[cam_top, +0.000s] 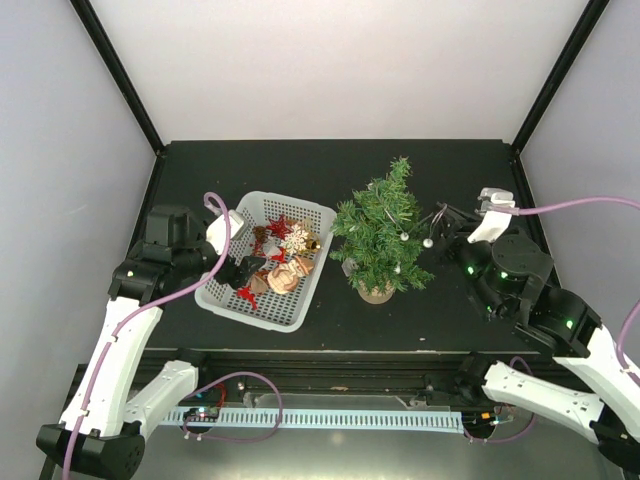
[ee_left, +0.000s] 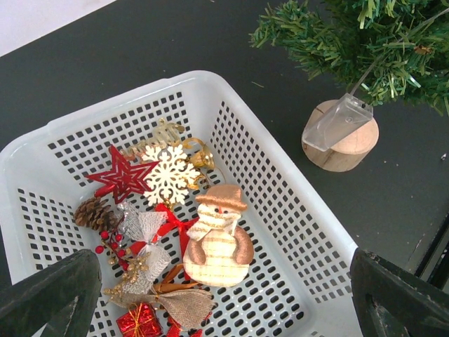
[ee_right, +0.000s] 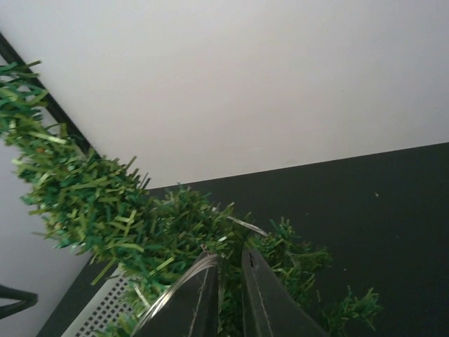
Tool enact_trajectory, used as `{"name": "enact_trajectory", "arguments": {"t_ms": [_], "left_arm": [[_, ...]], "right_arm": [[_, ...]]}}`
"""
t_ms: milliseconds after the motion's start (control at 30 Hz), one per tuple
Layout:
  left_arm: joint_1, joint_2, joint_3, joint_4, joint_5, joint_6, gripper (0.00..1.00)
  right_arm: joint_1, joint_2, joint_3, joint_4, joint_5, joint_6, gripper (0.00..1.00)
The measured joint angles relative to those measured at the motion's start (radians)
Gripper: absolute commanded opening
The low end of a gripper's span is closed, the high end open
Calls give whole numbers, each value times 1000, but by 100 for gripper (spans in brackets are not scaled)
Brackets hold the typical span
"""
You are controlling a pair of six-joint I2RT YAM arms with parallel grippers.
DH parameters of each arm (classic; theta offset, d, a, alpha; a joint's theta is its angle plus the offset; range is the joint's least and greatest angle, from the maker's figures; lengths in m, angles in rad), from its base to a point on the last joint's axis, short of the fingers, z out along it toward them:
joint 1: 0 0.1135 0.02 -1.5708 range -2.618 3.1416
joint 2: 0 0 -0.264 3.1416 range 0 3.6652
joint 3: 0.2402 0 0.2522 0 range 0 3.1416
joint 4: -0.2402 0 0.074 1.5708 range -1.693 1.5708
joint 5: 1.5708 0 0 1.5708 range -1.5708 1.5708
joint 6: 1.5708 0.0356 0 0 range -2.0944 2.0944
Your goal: Decorate the small christmas tree
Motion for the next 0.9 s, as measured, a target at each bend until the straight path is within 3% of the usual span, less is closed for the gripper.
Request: {"name": "enact_trajectory", "arguments": {"t_ms": [233, 467, 600, 800, 900], "left_arm": [[4, 0, 0, 0, 0, -2, 97], [7, 0, 0, 0, 1, -3, 97], [8, 0, 0, 0, 1, -6, 97], [8, 2, 0, 0, 2, -7, 97], [10, 5, 0, 0, 5, -7, 97]], "right_arm": [[-23, 32, 8, -10, 65, 26, 18], [-132, 99, 42, -3, 39, 38, 22], [-231, 147, 47, 29, -39, 57, 27], [-415, 218, 52, 81, -258, 97, 48], [-476, 259, 81, 98, -352, 101, 53]]}}
